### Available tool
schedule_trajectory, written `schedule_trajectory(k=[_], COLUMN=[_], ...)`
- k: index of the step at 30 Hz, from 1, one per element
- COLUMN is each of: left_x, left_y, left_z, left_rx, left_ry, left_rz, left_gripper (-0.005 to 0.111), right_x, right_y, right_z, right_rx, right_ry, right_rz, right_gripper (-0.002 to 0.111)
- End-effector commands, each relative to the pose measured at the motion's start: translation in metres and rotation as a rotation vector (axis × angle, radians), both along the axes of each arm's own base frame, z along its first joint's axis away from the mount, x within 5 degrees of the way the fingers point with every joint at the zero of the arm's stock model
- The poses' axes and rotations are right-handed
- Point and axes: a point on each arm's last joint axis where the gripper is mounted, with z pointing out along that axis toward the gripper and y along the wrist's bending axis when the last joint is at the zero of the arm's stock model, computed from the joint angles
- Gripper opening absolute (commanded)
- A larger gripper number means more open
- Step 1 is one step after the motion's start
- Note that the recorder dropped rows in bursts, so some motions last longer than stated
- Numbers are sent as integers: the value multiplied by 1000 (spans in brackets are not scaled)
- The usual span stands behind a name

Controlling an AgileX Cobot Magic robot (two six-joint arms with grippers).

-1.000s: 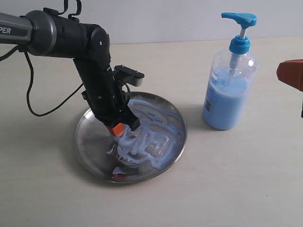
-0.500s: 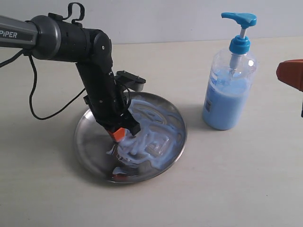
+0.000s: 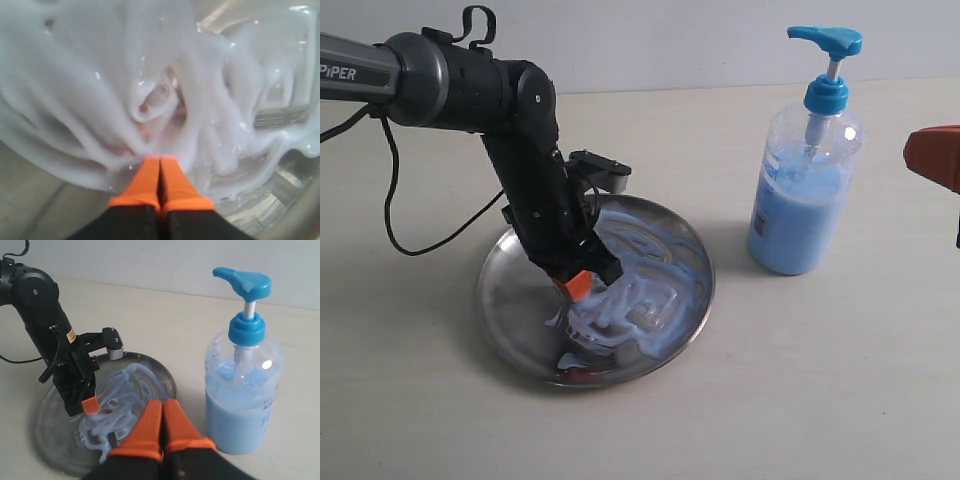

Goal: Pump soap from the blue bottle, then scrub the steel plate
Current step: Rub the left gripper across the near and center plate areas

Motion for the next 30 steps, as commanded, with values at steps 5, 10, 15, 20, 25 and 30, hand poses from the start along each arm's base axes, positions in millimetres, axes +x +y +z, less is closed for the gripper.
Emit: schedule_trajectory(k=[5,10,15,20,25,30], left_x=[-7,-13,-22,-25,-22,-17], left_y=[-11,-22,-36,-41,-38,-33], left_z=[0,-3,-14,-20,-21,-10], left_rx=[-77,-85,-82,-82,-48,-9], left_ry=[35,32,36,23,-6,-74], left_rz=[4,-16,-43,-52,-54,-60], left_gripper=[0,0,0,0,0,0], right_x=[0,0,0,0,0,0], right_y=[0,0,0,0,0,0], right_z=[1,1,1,1,1,2], right_rx=[1,1,1,1,1,-4], right_ry=[-8,-11,-11,-11,-11,-22], right_rz=[3,2,2,2,2,6], right_gripper=[0,0,0,0,0,0])
